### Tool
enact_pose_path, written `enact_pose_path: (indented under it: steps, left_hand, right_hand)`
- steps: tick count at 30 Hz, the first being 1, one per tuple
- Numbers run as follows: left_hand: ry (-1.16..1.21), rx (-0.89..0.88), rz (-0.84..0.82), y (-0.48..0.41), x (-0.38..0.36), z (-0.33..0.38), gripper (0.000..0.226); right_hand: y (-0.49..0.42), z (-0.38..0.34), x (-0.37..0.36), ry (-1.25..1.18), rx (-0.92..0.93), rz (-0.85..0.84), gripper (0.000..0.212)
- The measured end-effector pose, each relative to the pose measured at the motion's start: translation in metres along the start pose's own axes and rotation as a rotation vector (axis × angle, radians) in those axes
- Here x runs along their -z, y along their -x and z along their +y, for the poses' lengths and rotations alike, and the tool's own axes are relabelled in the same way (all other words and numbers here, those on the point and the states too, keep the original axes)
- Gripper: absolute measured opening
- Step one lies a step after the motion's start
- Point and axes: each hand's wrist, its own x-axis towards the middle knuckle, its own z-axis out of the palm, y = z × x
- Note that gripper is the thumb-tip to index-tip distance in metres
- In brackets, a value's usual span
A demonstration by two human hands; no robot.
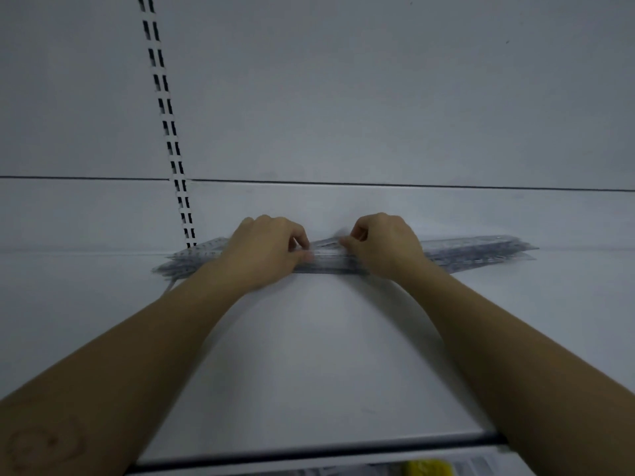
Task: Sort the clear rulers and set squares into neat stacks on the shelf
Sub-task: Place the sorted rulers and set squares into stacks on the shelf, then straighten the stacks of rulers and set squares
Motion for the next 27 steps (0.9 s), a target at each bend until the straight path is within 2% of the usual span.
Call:
enact_pose_path:
  steps: [4, 11, 14, 20, 24, 27]
  left_hand:
    - [0.000, -0.011, 0.002, 0.001, 0.000, 0.002, 0.022]
    - [0.107, 0.078, -0.057, 0.016, 0.041, -0.004, 0.038]
    - [0.045, 0.129, -0.080, 0.034, 0.071, -0.022, 0.045]
    - [-0.046, 0.256, -0.156, 0.074, 0.101, -0.081, 0.060]
    - [-0.052, 0.295, -0.244, 0.078, 0.099, -0.105, 0.082]
    - [-0.021, 0.291, -0.305, 0.069, 0.088, -0.109, 0.098]
  right_hand:
    - [0.003, 0.005, 0.006, 0.019, 0.095, -0.023, 0.040]
    - [0.017, -0.010, 0.022, 0.025, 0.228, -0.023, 0.042]
    - [0.022, -0.022, 0.028, -0.010, 0.275, -0.015, 0.041]
    - [0.026, -0.072, 0.030, -0.066, 0.344, -0.121, 0.043]
    - [0.025, -0.120, 0.028, 0.002, 0.397, -0.310, 0.067]
    - [0.016, -0.153, 0.010, 0.227, 0.368, -0.426, 0.085]
